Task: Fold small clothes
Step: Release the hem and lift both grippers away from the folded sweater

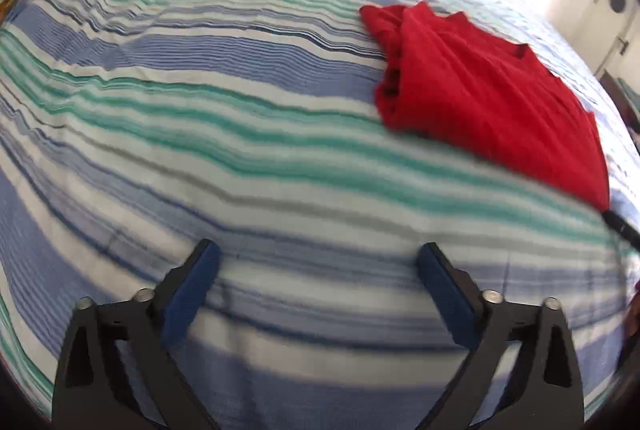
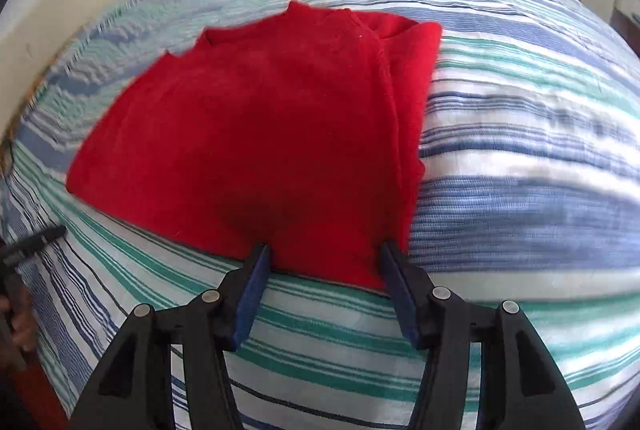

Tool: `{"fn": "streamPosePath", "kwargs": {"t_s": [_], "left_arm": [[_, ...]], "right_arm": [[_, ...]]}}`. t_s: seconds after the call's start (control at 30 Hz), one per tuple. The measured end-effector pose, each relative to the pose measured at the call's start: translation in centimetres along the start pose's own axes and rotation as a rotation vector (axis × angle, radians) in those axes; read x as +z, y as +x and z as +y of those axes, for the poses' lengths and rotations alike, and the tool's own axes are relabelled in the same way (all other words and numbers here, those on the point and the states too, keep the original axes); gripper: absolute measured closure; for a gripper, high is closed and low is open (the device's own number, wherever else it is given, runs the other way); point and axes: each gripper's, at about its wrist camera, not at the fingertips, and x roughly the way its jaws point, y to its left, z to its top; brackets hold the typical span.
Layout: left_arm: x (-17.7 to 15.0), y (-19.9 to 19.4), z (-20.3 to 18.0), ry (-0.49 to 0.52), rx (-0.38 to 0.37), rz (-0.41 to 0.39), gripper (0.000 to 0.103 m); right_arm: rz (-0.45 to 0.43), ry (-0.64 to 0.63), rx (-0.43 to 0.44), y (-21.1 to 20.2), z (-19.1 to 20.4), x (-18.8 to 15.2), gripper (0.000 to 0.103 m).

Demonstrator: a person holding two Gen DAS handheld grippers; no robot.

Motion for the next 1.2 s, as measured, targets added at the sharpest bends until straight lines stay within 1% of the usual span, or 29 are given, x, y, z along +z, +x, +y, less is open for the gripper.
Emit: {"fn": "streamPosePath", "kwargs": {"t_s": [0.03,0.07,0.1,0.17,0.23,0.3,0.33,0.37,0.4,0.43,0.47,0.5,0.53,0.67,0.8,0.83,1.2], "left_arm": [[-0.7,-0.3,0.1,0.012,0.005,-0.019,0.001],[-0.9,-0.2,-0.1,0.023,0.013,-0.035,0.001],[-0.9,-0.1,-0.3,0.032,0.022,-0.039,0.001],[-0.9,-0.2,-0.2,0.035,0.025,-0.035,0.0],[-0.9,-0.3,-0.2,0.03,0.016,-0.047,0.001],[-0.9,-0.1,-0.2,0.031,0.016,-0.052,0.001],[-0.9,0.0,-0.3,0.032,0.019,-0.053,0.0],[-0.9,0.1,-0.3,0.034,0.021,-0.055,0.001],[-1.3,-0.2,0.0,0.033,0.021,-0.058,0.001],[-1.3,-0.2,-0.1,0.031,0.021,-0.061,0.001],[-1.3,-0.2,0.0,0.03,0.022,-0.064,0.001],[-1.4,-0.2,-0.1,0.032,0.024,-0.067,0.001],[-1.4,-0.3,-0.1,0.033,0.025,-0.068,0.001],[-1.4,-0.3,-0.1,0.032,0.022,-0.069,0.001],[-1.4,-0.3,-0.1,0.033,0.023,-0.073,0.001],[-1.4,-0.3,-0.1,0.033,0.023,-0.073,0.001],[-1.4,-0.3,-0.2,0.034,0.025,-0.078,0.001]], "right_arm": [[-0.007,0.013,-0.051,-0.8,0.3,-0.5,0.044],[-0.001,0.036,-0.098,-1.6,0.5,-1.1,0.032],[-0.015,0.058,-0.108,-2.6,0.5,-1.6,0.03],[-0.071,0.098,-0.11,-5.1,0.5,-2.9,0.03],[-0.126,0.134,-0.146,-7.6,0.1,-4.2,0.03],[-0.165,0.166,-0.207,-9.5,-0.4,-5.5,0.026],[-0.169,0.183,-0.245,-10.0,-0.8,-6.3,0.021],[-0.154,0.205,-0.281,-10.2,-1.5,-7.3,0.016],[-0.124,0.225,-0.295,-9.9,-2.4,-8.3,0.015],[-0.089,0.24,-0.294,-9.5,-3.4,-9.4,0.015],[-0.062,0.244,-0.266,-8.8,-4.3,-10.6,0.013],[-0.093,0.233,-0.248,-9.0,-4.5,-11.4,0.013],[-0.12,0.233,-0.233,-9.3,-4.6,-11.5,0.011],[-0.079,0.202,-0.265,-8.5,-4.0,-10.7,0.004],[-0.086,0.21,-0.244,-8.7,-4.1,-11.3,0.003],[-0.087,0.21,-0.242,-8.1,-3.9,-11.1,0.003],[-0.09,0.207,-0.245,-8.2,-3.8,-11.3,0.003]]}}
